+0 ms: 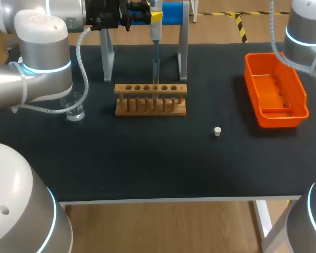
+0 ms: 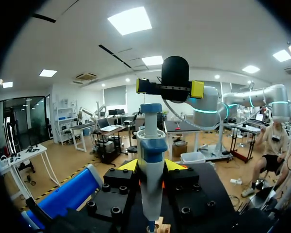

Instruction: Invert the test tube, pick up the pipette, mount the tip to pipette, aspirate from beaker and dispense into the tube, eject the tip, return the pipette, and cap with the stopper.

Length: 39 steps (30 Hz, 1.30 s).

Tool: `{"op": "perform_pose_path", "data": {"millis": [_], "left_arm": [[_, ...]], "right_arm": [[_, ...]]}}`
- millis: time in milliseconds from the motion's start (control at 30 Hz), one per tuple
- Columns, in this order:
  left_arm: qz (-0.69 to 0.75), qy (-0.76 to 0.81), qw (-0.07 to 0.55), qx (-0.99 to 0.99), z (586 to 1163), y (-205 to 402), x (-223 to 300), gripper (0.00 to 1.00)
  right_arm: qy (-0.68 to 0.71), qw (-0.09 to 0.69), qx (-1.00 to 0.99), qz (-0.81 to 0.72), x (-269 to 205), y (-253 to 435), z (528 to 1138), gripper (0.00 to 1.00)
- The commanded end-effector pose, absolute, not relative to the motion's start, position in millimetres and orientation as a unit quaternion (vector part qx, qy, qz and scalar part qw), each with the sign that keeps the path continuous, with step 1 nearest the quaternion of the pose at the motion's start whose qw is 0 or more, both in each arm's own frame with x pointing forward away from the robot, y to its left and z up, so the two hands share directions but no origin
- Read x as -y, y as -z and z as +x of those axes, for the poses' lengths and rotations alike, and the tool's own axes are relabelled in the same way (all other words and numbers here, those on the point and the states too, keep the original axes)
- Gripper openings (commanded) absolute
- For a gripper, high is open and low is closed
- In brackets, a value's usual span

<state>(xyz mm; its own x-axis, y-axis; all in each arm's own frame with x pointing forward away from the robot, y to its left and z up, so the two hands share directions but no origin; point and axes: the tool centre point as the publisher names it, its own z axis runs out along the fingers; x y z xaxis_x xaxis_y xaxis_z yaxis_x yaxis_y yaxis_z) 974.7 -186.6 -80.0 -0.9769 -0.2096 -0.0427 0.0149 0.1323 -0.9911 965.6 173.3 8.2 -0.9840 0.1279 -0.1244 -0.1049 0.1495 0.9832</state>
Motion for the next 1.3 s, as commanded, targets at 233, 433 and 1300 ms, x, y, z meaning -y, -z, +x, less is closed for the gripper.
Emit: {"op": "perform_pose_path", "data": {"millis": [233, 433, 1300], "left_arm": [[-0.066, 0.657, 0.088, -0.745, 973.6, 81.1, 187.2, 0.0], [-0.066, 0.657, 0.088, -0.745, 973.6, 81.1, 187.2, 0.0], [-0.066, 0.657, 0.088, -0.745, 973.6, 81.1, 187.2, 0.0]], "right_arm": [[-0.666, 0.073, -0.742, 0.003, -197.6, -13.2, 971.8, 0.0], [-0.675, 0.061, -0.735, 0.002, -208.5, -12.2, 970.1, 0.0], [-0.681, 0.024, -0.731, -0.005, -242.9, 2.5, 980.5, 0.0]]}}
